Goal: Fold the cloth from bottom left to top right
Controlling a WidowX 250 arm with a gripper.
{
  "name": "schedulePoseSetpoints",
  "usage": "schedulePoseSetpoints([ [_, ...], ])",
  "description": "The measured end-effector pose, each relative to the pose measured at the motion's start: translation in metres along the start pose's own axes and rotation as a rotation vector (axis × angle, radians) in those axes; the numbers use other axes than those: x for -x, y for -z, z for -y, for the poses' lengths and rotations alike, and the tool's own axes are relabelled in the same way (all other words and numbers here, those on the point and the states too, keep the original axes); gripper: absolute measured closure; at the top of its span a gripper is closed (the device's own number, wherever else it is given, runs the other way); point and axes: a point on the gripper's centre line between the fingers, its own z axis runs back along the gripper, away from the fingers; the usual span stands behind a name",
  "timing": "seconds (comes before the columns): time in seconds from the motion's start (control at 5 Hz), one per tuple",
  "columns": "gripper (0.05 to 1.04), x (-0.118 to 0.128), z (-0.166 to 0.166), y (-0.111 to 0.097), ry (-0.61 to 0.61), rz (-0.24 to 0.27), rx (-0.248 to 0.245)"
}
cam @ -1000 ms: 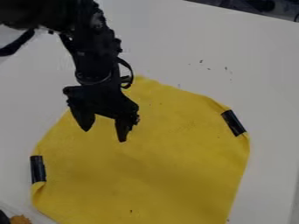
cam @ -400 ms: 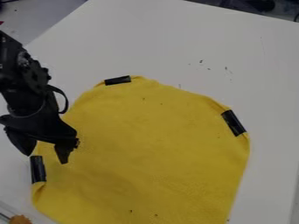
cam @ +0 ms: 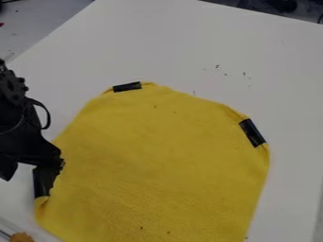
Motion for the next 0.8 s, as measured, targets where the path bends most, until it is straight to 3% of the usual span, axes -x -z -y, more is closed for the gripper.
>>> schedulePoseSetpoints([
  [0.4,0.238,0.009,-0.005,0.011,-0.015,-0.010,0.025],
  [0.8,0.202,-0.007,-0.011,0.024,0.018,-0.035,0.036],
])
